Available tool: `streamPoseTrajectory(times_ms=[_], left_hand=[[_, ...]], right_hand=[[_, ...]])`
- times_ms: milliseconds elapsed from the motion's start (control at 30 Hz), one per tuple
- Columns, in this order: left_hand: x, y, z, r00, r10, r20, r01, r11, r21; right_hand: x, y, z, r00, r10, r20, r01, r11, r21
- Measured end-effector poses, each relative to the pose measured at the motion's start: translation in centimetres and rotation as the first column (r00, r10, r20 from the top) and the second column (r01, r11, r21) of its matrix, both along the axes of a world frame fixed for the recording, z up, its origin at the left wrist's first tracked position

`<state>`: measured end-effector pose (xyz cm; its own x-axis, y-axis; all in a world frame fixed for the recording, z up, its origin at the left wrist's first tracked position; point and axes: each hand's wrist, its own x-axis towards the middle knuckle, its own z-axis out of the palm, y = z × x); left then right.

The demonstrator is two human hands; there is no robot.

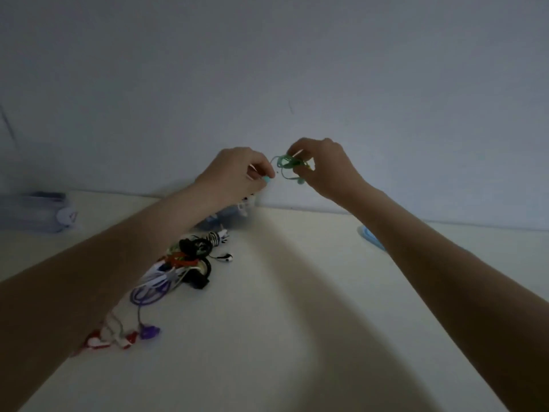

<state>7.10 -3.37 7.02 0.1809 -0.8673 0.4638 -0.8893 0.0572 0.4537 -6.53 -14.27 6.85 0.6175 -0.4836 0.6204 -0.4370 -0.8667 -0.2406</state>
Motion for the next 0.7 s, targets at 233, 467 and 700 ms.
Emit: streamPoseTrajectory(times_ms=[233, 467, 700], left_hand=[[8.4, 1.4, 0.7, 0.979, 0.192, -0.071, -0.192, 0.981, 0.005], [11.5, -0.3, -3.7, 0.978, 0.21, 0.005, -0.208, 0.964, 0.165], [12.3, -1.6, -4.1, 0.992, 0.128, -0.001, -0.123, 0.957, 0.264]], right_hand=[[11.5, 0.9, 0.6, 1.0, 0.004, 0.01, -0.004, 1.0, -0.014], [13.9, 1.2, -3.8, 0.991, -0.047, -0.123, 0.069, 0.982, 0.178], [15.0, 1.0, -4.9, 0.952, -0.132, -0.276, 0.215, 0.931, 0.296]])
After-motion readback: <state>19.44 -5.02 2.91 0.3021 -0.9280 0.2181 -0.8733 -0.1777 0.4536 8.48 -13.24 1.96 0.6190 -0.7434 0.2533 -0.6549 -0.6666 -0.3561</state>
